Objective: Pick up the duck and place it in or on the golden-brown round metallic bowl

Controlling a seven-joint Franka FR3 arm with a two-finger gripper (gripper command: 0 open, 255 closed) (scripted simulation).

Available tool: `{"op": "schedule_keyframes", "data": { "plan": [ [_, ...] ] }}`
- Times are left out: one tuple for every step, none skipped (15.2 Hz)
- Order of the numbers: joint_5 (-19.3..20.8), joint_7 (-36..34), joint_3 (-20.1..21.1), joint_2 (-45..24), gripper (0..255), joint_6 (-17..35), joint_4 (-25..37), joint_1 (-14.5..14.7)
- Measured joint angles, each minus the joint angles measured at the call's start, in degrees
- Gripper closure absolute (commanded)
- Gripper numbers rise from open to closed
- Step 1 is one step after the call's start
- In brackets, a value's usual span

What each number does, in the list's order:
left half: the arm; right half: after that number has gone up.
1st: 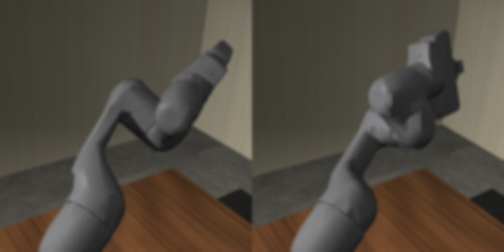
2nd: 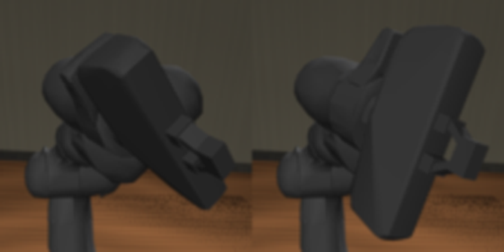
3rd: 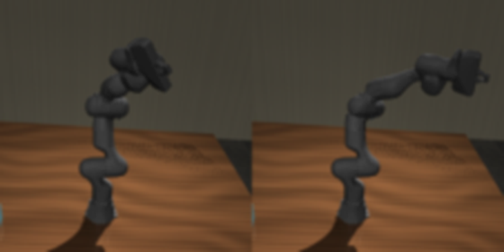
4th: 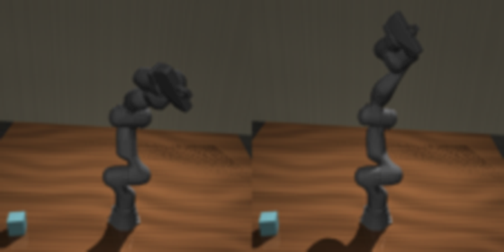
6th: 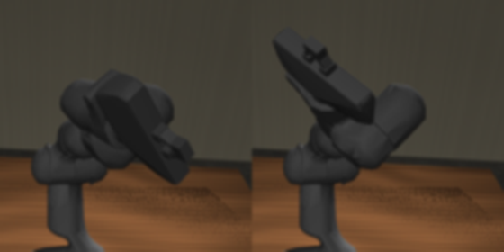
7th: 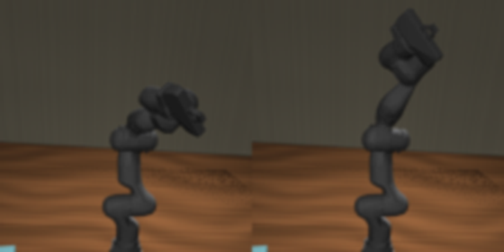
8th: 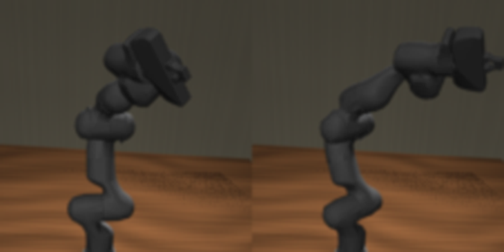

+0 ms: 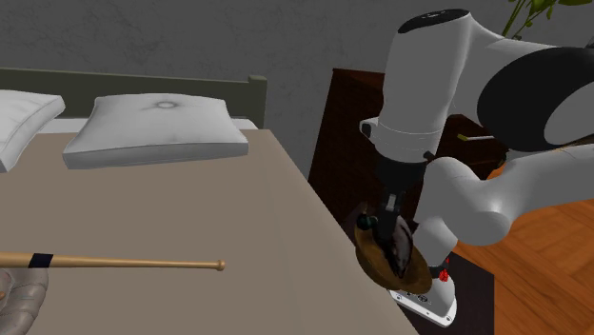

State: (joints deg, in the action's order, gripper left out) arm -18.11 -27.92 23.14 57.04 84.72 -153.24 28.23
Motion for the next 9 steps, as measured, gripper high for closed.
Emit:
{"op": "schedule_keyframes", "data": {
  "plan": [
    [0.0,0.0,0.0,0.0,255,0.1,-0.1,0.0],
    [0.0,0.1,-0.1,0.0,255,0.1,-0.1,0.0],
    [0.0,0.1,-0.1,0.1,0,0.1,-0.2,0.1],
    [0.0,0.1,-0.1,0.2,0,0.0,-0.5,0.1],
    [0.0,0.2,-0.2,0.3,0,-0.1,-0.7,0.2],
    [0.0,0.2,-0.2,0.3,0,-0.2,-0.8,0.2],
    [0.0,0.2,-0.2,0.3,0,-0.2,-0.8,0.2],
    [0.0,0.2,-0.2,0.3,0,-0.2,-0.9,0.2],
    [0.0,0.1,-0.1,0.1,0,-0.1,-0.7,0.2]
  ]
}}
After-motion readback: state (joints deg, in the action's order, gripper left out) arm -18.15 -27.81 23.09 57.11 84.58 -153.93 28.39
